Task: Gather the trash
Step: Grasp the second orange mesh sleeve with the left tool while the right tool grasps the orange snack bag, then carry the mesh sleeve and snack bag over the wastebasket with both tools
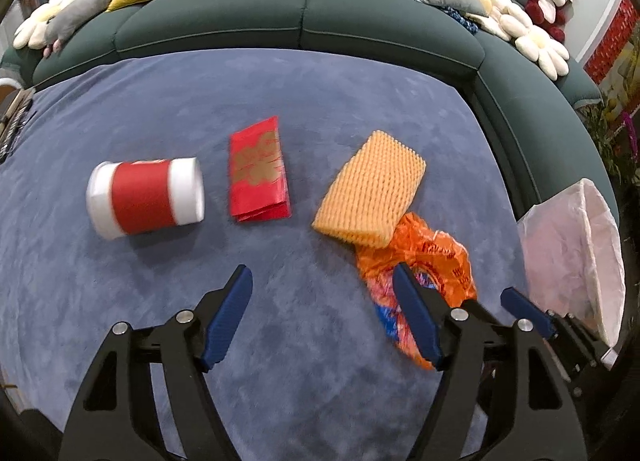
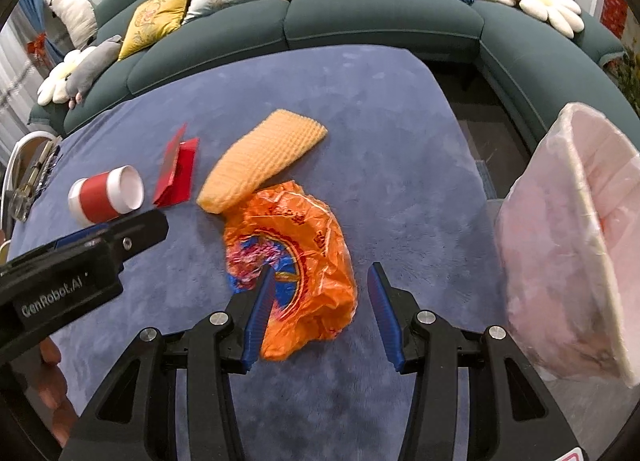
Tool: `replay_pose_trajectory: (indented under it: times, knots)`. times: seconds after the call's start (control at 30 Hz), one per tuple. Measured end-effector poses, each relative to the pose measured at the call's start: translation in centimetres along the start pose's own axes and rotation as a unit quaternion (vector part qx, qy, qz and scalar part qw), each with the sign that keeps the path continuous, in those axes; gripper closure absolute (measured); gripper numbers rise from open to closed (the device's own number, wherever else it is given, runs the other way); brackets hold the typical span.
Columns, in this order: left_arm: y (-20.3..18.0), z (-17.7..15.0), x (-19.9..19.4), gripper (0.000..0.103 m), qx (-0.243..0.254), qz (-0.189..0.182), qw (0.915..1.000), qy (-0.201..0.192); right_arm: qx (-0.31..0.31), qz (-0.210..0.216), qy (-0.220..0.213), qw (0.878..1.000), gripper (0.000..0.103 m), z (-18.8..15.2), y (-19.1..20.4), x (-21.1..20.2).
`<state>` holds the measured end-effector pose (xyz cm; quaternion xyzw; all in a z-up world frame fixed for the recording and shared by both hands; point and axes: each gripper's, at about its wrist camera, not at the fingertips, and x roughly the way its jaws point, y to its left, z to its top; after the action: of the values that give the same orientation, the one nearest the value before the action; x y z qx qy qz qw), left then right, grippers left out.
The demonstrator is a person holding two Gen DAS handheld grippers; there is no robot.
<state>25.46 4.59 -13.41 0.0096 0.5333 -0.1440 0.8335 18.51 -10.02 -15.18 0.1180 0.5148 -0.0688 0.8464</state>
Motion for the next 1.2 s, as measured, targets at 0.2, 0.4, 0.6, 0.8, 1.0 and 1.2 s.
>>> replay_pose_trajectory:
  times: [0.2,0.4,0.6,0.8,1.0,1.2]
  knots:
    - [-1.7,1.6,2.3,0.033,0.012,-0.008,0.9998,0.012,0.013,0.006,0.018,1.000,0.056,0.2,-1.0,2.3]
    - [-3.4,2.6,5.1,0.031,0.021,-0.002,0.9994,0.026,0.019,0.015,0.031,0.999,0.058,0.0,-1.4,3.8]
    - [-3.8,3.0,7.1,0.040,0.011,0.003,0.9989,0.045,0.022,0.025,0.032,0.999,0.065,-0.5,-1.2,4.5]
    - [-4.1,2.7,7.5,0.062,0.019,0.010,0.9988,0.045,0.020,0.034,0.031,0.999,0.076,-0.6,-1.1,4.3]
    - [-3.8,2.0,6.7,0.082,0.025,0.013,0.9987,0.042,0.026,0.037,0.026,0.999,0.082,-0.9,-1.4,3.5]
    - [-3.4,1.4,4.7,0.084,0.019,0.014,0.9992,0.032,0.028,0.031,0.005,0.999,0.082,-0.9,-2.2,1.1]
